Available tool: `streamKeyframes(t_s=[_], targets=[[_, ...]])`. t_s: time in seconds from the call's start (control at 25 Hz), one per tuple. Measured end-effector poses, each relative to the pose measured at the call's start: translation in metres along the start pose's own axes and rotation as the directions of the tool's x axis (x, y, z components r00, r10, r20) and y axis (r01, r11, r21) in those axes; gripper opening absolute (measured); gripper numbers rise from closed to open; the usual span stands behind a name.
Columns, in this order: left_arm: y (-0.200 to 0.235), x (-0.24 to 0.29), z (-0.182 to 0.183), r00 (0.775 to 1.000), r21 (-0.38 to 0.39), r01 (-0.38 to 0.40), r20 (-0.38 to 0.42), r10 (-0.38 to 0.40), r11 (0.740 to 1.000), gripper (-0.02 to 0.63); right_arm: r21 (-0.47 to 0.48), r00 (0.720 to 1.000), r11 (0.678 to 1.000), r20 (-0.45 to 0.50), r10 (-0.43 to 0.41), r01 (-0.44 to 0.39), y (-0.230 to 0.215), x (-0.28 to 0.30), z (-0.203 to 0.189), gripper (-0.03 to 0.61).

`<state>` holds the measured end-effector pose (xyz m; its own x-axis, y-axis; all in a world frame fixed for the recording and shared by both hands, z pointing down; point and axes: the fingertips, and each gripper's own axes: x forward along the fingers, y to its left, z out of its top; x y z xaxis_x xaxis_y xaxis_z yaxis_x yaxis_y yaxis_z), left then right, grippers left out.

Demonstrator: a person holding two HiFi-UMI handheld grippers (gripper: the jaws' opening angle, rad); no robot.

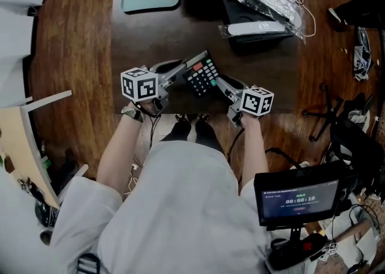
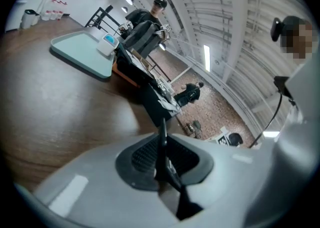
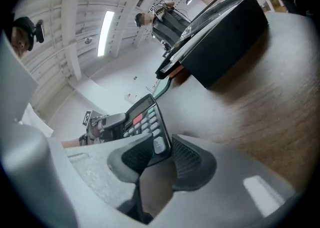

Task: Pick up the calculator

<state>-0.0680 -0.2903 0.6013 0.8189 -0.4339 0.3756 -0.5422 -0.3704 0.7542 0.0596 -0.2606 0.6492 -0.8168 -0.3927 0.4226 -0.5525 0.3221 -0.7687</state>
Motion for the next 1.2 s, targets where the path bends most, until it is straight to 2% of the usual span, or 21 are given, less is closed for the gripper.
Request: streamKeyframes(t_s=[0.28, 0.4, 0.52, 0.6, 0.76, 0.96, 1.04, 1.2], targets=[[-0.016, -0.003, 0.007, 0.999, 0.023, 0.027, 0.017, -0.027, 0.999, 0.058, 0.022, 0.996, 0.998, 0.06, 0.063, -0.065, 0.009, -0.01, 0.005, 0.12], [-0.021, -0.005, 0.009, 0.999, 0.032, 0.043, 0.03, -0.044, 0.999, 0.058, 0.016, 0.993, 0.995, 0.064, 0.095, -0.096, 0.014, -0.013, 0.006, 0.12], [-0.021, -0.007, 0.011, 0.997, 0.026, 0.055, 0.043, -0.056, 0.998, 0.058, 0.058, 0.986, 0.987, 0.075, 0.147, -0.151, 0.018, -0.015, 0.007, 0.12], [-0.022, -0.009, 0.011, 0.997, 0.029, 0.059, 0.045, -0.06, 0.998, 0.058, 0.058, 0.985, 0.986, 0.076, 0.154, -0.159, 0.019, -0.016, 0.009, 0.12], [-0.03, -0.012, 0.017, 0.995, 0.058, 0.06, 0.071, -0.064, 0.997, 0.057, -0.048, 0.992, 0.993, 0.064, 0.108, -0.105, 0.029, -0.023, 0.017, 0.104], [-0.054, -0.021, 0.04, 0.981, 0.065, 0.089, 0.168, -0.099, 0.994, 0.057, -0.188, 0.986, 0.98, 0.137, 0.098, -0.071, 0.052, -0.042, 0.05, 0.103], [-0.071, -0.028, 0.057, 0.972, 0.102, 0.099, 0.204, -0.118, 0.99, 0.057, -0.247, 0.978, 0.966, 0.172, 0.116, -0.071, 0.068, -0.051, 0.07, 0.101], [-0.11, -0.043, 0.086, 0.953, 0.221, 0.087, 0.267, -0.146, 0.971, 0.057, -0.374, 0.966, 0.927, 0.223, 0.133, -0.042, 0.101, -0.071, 0.101, 0.101]])
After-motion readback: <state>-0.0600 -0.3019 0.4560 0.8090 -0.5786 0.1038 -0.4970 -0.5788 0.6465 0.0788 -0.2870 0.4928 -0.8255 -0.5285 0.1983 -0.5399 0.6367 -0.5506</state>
